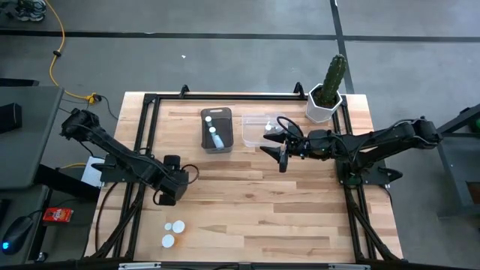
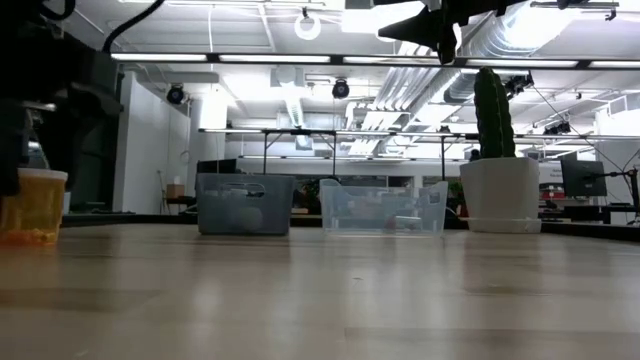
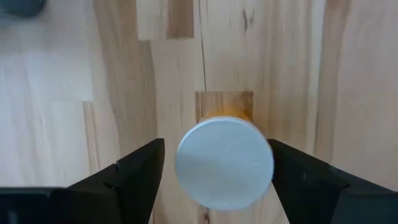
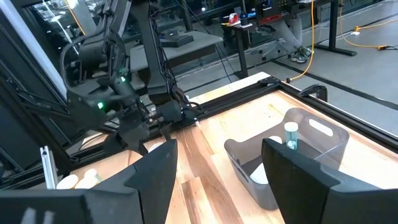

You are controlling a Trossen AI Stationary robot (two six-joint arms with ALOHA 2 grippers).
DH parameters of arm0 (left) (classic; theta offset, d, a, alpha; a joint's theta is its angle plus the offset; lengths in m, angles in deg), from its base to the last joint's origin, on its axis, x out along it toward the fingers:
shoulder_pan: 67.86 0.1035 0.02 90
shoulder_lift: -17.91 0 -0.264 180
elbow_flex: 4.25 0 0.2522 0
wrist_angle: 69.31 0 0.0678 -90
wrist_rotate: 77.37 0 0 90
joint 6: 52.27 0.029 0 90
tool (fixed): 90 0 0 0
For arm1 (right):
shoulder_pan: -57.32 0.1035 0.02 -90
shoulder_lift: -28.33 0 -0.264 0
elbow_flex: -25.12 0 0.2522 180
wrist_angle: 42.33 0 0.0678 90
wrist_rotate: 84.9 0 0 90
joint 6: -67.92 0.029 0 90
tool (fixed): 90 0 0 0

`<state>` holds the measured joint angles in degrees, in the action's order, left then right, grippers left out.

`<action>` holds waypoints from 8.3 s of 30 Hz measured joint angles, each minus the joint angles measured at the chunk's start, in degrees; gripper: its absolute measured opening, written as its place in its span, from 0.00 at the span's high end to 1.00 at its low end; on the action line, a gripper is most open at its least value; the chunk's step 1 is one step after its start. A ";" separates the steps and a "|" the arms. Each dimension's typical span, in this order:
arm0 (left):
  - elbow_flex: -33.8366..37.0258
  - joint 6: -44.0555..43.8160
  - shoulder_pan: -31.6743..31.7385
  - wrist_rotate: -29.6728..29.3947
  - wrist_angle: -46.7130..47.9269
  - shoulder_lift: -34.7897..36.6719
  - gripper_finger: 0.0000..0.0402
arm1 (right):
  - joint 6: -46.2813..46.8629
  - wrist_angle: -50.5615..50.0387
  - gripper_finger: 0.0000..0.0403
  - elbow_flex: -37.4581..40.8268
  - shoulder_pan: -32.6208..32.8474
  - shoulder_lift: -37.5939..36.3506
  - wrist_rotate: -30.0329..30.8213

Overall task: Pick and place medicine bottles into bin by pill shape (circle, oval)
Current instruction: Put the orange capsule bottle into the transparent bin

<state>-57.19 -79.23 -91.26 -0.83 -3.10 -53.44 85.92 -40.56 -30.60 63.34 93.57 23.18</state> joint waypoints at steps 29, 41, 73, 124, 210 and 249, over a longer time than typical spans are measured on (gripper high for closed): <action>-0.04 -0.02 0.02 0.18 0.35 3.35 0.38 | 0.13 -0.32 0.44 0.00 0.00 0.00 0.00; -0.02 -0.79 0.13 1.64 -0.19 1.52 0.34 | 0.13 -0.32 0.44 0.00 0.00 0.00 -0.01; -1.53 -1.82 0.13 1.22 -0.91 0.12 0.52 | 1.23 -0.20 0.44 0.00 0.00 0.00 -0.02; -13.38 20.55 29.24 -2.39 -53.38 -2.37 0.50 | -5.61 17.55 0.44 0.02 0.02 -0.02 -1.31; 9.00 15.75 14.97 -7.31 -79.63 14.97 0.31 | -6.49 10.50 0.44 0.02 0.00 0.00 -1.79; -21.51 -2.15 -19.96 -5.44 -5.90 -9.84 0.31 | -3.93 2.64 0.44 0.02 0.00 -0.02 -2.21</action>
<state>-78.69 -81.38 -111.22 -6.28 -9.00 -63.29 81.99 -37.92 -30.58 63.34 93.54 20.98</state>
